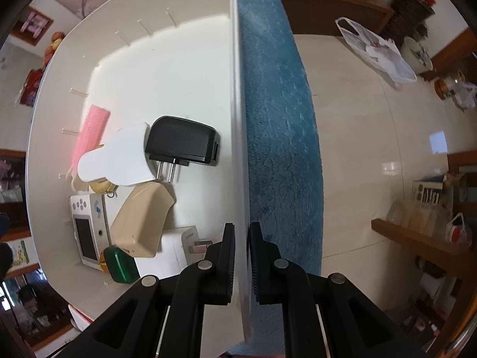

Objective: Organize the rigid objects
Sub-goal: 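Move the left tool to the Rubik's cube and grasp it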

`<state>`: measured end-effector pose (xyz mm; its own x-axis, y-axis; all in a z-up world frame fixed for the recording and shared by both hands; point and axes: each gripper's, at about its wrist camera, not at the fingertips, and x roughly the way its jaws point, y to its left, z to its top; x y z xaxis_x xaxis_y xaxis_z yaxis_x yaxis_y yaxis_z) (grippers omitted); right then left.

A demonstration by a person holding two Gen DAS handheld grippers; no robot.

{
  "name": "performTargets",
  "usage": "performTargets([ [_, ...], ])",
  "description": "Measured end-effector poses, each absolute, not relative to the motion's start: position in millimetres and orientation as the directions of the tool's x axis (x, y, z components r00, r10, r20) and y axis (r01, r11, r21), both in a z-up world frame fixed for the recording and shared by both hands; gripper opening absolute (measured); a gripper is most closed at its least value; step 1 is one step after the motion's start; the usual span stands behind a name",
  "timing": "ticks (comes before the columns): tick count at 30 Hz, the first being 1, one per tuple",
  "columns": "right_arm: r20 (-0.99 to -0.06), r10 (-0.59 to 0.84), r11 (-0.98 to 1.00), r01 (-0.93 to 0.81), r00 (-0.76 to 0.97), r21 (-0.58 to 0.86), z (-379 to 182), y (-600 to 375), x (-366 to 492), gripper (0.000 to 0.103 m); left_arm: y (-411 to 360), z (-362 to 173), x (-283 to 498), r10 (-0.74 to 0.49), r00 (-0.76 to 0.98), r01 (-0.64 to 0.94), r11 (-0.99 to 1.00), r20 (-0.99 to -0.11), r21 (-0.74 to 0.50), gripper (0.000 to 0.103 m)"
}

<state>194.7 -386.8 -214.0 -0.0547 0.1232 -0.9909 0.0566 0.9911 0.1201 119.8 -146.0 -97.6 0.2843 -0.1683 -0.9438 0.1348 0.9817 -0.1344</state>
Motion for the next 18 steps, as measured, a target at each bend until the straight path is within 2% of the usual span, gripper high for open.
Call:
performTargets([
  [18,-0.995,0.04,0.97,0.242,-0.092,0.016,-216,-386,196,0.009,-56,-104,193,-0.152,0.295,0.097,0.987,-0.943,-0.128,0.078],
])
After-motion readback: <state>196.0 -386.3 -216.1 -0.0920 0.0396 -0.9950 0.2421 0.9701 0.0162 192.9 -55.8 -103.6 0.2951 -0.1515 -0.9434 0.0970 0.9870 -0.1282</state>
